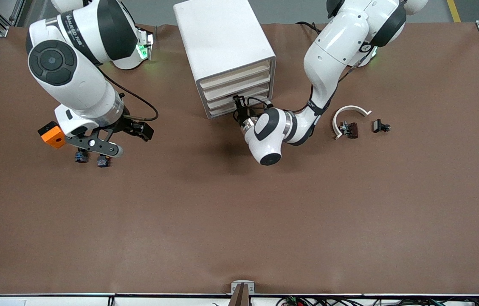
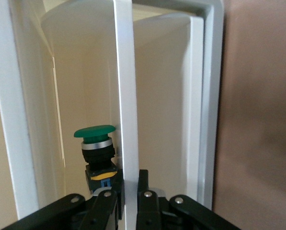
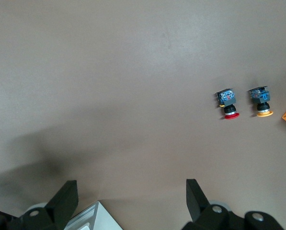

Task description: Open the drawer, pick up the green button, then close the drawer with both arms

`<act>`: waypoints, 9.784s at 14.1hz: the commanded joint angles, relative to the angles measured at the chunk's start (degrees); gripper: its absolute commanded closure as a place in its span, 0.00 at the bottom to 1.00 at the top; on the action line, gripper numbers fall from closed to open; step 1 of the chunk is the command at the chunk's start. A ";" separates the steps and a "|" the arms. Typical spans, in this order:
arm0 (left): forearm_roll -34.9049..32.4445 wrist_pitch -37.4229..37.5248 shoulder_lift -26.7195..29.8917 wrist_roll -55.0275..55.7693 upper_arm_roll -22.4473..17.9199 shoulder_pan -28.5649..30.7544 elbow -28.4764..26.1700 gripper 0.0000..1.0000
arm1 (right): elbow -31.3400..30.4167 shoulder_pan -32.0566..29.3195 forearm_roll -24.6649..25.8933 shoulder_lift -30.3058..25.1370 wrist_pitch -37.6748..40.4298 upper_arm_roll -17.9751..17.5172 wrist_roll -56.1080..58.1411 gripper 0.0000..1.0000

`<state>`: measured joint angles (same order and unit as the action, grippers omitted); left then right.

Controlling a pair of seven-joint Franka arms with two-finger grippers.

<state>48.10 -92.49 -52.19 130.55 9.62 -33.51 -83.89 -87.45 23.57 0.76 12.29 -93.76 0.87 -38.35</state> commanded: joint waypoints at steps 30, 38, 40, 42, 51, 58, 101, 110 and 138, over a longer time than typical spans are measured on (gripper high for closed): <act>-36.50 4.07 20.62 -64.84 -7.06 9.24 11.64 0.00 | -7.47 23.18 -9.98 11.61 -24.89 0.10 -50.33 0.00; -49.82 5.22 27.40 -92.04 -7.34 13.56 11.29 0.00 | -11.16 25.73 -10.07 12.58 -30.61 0.10 -55.86 0.00; -51.09 4.34 28.19 -97.13 -7.42 13.91 11.38 0.00 | -11.08 26.87 -10.07 13.98 -29.99 0.10 -55.96 0.00; -51.44 3.64 29.25 -103.02 -7.60 16.09 11.29 0.00 | -10.99 28.02 -10.07 15.65 -30.16 0.10 -55.96 0.00; -50.74 -0.31 35.47 -111.04 -7.16 23.92 4.11 0.00 | -10.99 31.01 -9.90 18.64 -30.52 0.10 -55.17 0.00; -50.74 -6.03 43.31 -118.43 -6.37 26.74 -8.30 0.00 | -10.81 29.43 -9.81 18.91 -29.90 0.19 -49.10 0.76; -50.91 -37.77 20.28 -67.89 13.31 1.86 -25.89 0.00 | -38.15 -16.27 -0.40 3.52 -42.99 0.71 37.72 0.78; -45.47 -36.53 19.67 -68.59 16.48 1.78 -25.54 0.00 | -38.23 -17.68 -0.40 10.03 -48.18 0.63 40.46 0.74; -59.26 -16.59 35.92 -84.65 13.94 38.68 -7.25 0.00 | -11.03 -19.62 -1.02 -18.62 5.66 0.71 33.34 0.00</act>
<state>-10.16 -110.89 -19.03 49.00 22.96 2.52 -90.46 -107.19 5.10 -0.26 -8.05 -93.71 2.13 -4.55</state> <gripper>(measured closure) 0.000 0.000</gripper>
